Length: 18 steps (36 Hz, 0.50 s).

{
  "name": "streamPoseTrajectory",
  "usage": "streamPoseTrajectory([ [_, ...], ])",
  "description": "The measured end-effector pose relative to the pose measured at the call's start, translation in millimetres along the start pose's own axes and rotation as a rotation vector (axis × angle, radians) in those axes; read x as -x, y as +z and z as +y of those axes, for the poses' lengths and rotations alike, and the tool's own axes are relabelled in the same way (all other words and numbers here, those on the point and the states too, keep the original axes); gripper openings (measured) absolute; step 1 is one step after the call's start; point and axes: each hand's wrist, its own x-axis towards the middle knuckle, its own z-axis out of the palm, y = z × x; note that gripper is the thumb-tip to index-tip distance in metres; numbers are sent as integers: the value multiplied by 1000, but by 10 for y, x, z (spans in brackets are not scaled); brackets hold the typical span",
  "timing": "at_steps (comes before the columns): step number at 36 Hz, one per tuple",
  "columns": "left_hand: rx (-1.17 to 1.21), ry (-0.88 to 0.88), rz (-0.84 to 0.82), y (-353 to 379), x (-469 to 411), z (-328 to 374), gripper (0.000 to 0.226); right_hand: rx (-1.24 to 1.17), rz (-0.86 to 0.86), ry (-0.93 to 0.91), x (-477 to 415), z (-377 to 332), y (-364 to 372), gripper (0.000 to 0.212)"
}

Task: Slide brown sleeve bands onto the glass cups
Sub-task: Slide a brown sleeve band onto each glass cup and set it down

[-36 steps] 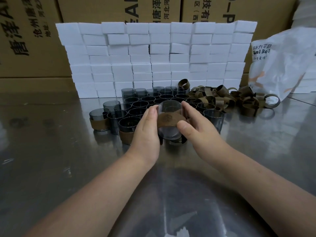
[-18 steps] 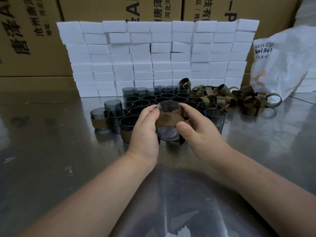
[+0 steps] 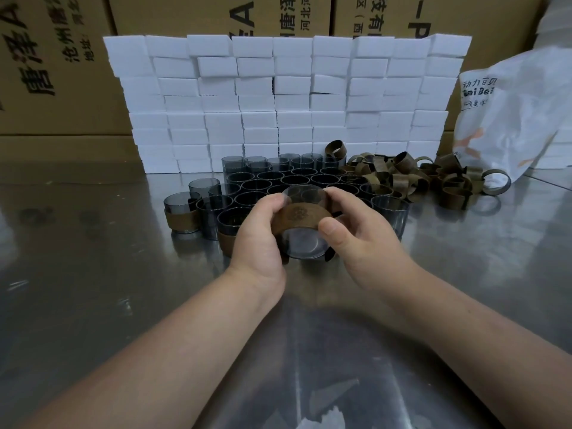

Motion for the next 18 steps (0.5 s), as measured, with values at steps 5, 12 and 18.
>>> streamPoseTrajectory([
  [5,74,-31,22,10,-4,-1,46,-10,-12,13,11,0,12,42],
  [12,168,-107,66,-10,-13,14,45,-16,3,42,11,20,48,28],
  [18,160,-145,117,-17,-19,18,31,-40,-8,54,16,44,58,26],
])
